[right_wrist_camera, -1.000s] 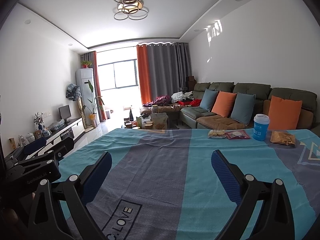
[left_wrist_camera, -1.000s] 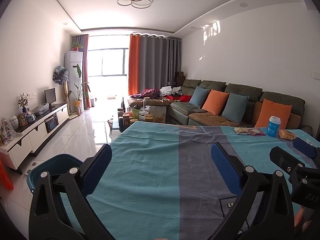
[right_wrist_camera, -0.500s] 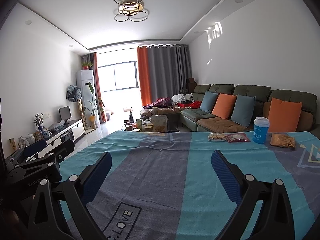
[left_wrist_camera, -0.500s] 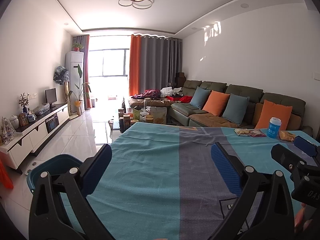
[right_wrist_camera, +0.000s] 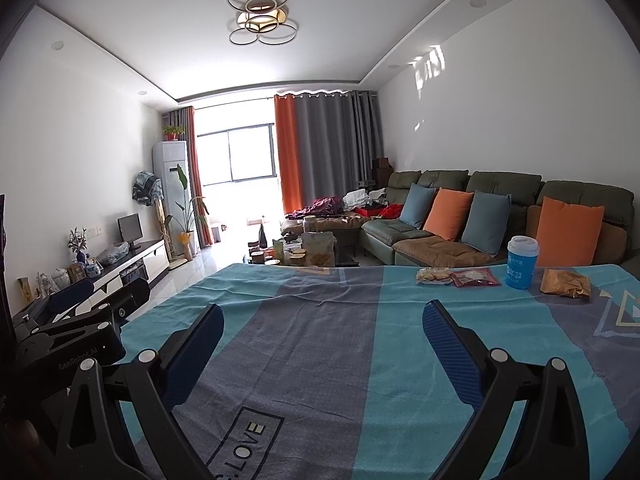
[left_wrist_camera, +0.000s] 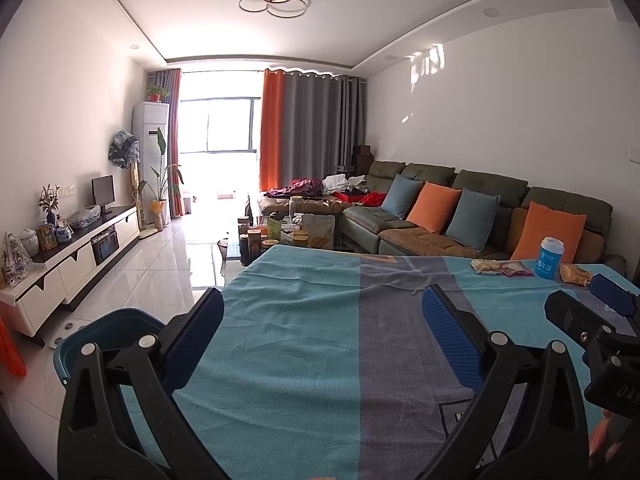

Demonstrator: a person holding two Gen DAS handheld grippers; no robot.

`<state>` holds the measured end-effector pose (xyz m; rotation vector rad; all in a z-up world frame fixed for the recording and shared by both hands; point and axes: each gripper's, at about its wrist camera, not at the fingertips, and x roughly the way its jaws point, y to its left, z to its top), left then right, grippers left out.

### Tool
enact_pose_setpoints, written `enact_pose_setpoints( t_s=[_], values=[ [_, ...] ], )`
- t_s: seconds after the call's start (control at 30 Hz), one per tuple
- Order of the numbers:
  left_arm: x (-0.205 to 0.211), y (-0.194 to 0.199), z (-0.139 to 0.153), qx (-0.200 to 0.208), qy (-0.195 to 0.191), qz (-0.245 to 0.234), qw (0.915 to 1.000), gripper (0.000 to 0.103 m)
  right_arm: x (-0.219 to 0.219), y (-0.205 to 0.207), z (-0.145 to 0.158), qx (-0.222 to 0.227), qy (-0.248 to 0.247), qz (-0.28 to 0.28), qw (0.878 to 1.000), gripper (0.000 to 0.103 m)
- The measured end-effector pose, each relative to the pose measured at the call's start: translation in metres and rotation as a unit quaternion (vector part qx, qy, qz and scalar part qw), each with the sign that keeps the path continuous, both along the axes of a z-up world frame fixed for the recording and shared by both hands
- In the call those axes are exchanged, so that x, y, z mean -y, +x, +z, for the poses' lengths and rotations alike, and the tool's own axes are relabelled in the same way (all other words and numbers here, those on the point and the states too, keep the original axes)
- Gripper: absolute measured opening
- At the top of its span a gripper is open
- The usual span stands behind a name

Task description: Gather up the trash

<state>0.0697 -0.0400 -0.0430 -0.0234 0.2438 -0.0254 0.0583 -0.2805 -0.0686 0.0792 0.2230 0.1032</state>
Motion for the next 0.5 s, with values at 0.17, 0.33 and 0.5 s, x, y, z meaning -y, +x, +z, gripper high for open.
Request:
enact_pose_setpoints(
  t_s=[0.17,0.33,0.5],
  values=[
    [0.0001,0.0005,-0.0002,-0.001,0.001,0.0,1.0,0.097,0.0015,0.0006,0.0008,0.001,0.002,0.0,1.0,0.096],
    [0.0,0.0004,0.0002,0.0,-0.001,-0.001,1.0,0.097,0.0016,-0.0002,0.0011,0.001,0.001,-0.003,1.0,0.096],
    [0.0007,0.0014,0.0011,0.0,-0.001,-0.002,1.0,0.097,0.0027,-0.0009,0.0015,0.002,0.001,-0.003,1.0,0.096]
  ],
)
